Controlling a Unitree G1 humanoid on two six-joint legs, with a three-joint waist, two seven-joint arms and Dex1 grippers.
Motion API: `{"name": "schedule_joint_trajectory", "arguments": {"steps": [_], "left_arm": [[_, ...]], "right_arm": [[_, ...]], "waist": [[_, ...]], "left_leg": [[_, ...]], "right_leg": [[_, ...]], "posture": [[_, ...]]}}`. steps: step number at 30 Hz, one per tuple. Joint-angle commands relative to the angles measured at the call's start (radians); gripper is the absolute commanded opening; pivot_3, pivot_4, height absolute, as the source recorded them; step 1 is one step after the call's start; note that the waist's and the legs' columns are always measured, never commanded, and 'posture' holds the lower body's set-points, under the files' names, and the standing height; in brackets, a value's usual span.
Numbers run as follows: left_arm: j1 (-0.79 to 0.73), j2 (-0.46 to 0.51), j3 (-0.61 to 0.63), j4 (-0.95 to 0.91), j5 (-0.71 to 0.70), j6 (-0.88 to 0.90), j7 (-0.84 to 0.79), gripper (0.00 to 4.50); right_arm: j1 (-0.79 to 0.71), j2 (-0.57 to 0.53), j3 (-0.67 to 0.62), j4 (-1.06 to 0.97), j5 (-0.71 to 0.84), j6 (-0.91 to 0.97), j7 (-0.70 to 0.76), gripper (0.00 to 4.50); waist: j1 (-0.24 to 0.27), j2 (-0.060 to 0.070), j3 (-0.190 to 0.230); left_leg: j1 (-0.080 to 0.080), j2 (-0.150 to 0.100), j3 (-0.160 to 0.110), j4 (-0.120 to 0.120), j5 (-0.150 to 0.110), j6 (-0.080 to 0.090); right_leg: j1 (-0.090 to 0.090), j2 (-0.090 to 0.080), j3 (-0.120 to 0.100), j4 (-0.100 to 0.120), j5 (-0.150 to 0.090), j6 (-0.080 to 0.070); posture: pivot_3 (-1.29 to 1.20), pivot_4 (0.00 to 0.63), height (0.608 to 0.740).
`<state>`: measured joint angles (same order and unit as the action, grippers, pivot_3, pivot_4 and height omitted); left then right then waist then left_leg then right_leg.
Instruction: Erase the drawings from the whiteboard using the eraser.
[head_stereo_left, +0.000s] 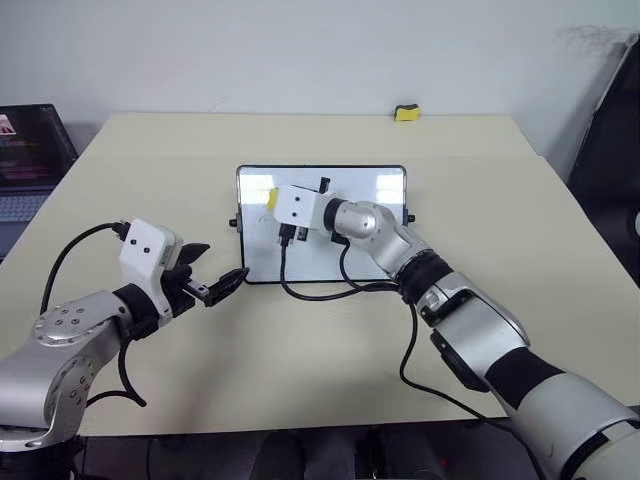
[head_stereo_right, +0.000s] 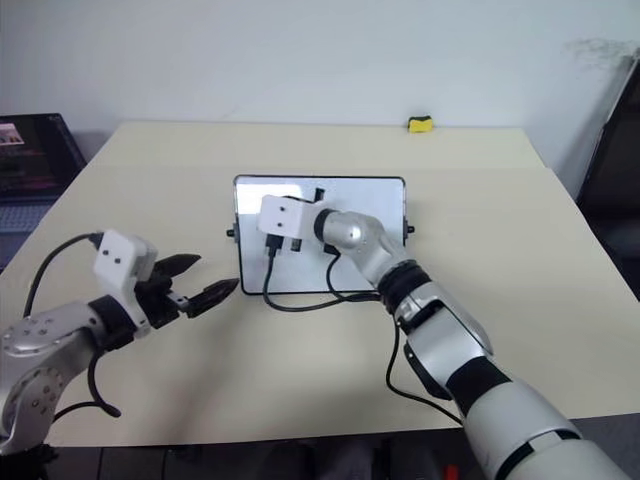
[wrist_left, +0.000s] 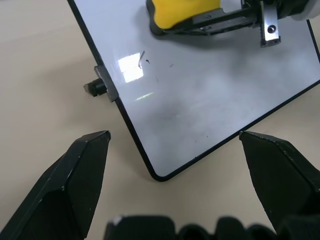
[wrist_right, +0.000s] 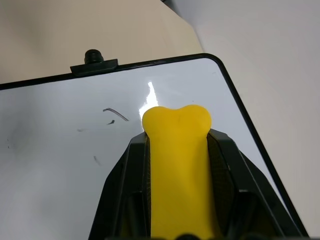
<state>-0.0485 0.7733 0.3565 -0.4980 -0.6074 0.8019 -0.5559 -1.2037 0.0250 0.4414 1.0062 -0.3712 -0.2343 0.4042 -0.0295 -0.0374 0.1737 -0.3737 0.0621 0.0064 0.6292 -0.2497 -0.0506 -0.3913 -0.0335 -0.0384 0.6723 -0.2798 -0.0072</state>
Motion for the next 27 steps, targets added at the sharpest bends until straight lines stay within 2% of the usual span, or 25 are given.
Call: {"name": "schedule_joint_trajectory", "arguments": {"steps": [1, 9, 11, 20, 27], "left_arm": [[0.002, -0.003, 0.009, -0.033, -0.005, -0.005, 0.004, 4.50], [0.006, -0.002, 0.014, -0.040, -0.009, -0.001, 0.006, 4.50], [0.008, 0.000, 0.019, -0.040, -0.011, 0.000, 0.005, 4.50], [0.022, 0.002, 0.029, -0.051, -0.016, 0.003, 0.007, 4.50], [0.025, 0.001, 0.027, -0.060, -0.020, 0.007, 0.011, 4.50]], "right_arm": [[-0.012, 0.030, -0.001, -0.006, -0.004, -0.001, 0.010, 1.17], [0.067, 0.017, 0.098, -0.032, -0.052, 0.033, 0.225, 1.17], [0.079, 0.006, 0.094, -0.069, -0.049, 0.030, 0.239, 1.17], [0.010, 0.061, -0.047, -0.203, 0.068, 0.057, 0.183, 1.17], [-0.050, 0.085, -0.055, -0.075, 0.024, 0.029, 0.028, 1.17]], "waist": [[0.000, 0.000, 0.000], [0.001, -0.001, 0.000], [0.002, -0.001, 0.000], [0.000, -0.001, 0.000], [-0.001, -0.002, -0.001]], "left_leg": [[-0.001, 0.000, 0.000, 0.000, 0.000, 0.000], [-0.005, 0.001, 0.000, 0.000, 0.000, 0.000], [-0.004, 0.000, -0.001, 0.000, 0.000, 0.000], [-0.006, 0.000, -0.001, 0.001, 0.000, 0.000], [-0.008, 0.001, 0.001, 0.000, 0.000, 0.000]], "right_leg": [[-0.001, 0.000, 0.000, 0.000, 0.000, 0.000], [-0.005, 0.000, 0.000, 0.001, 0.000, 0.000], [-0.005, 0.000, 0.000, 0.002, 0.000, 0.000], [-0.009, 0.002, 0.000, 0.005, 0.000, 0.000], [-0.013, 0.002, 0.001, 0.006, 0.000, 0.000]], "posture": [[0.00, 0.150, 0.740], [0.00, 0.150, 0.740], [0.00, 0.150, 0.740], [0.00, 0.150, 0.740], [0.00, 0.150, 0.740]]}}
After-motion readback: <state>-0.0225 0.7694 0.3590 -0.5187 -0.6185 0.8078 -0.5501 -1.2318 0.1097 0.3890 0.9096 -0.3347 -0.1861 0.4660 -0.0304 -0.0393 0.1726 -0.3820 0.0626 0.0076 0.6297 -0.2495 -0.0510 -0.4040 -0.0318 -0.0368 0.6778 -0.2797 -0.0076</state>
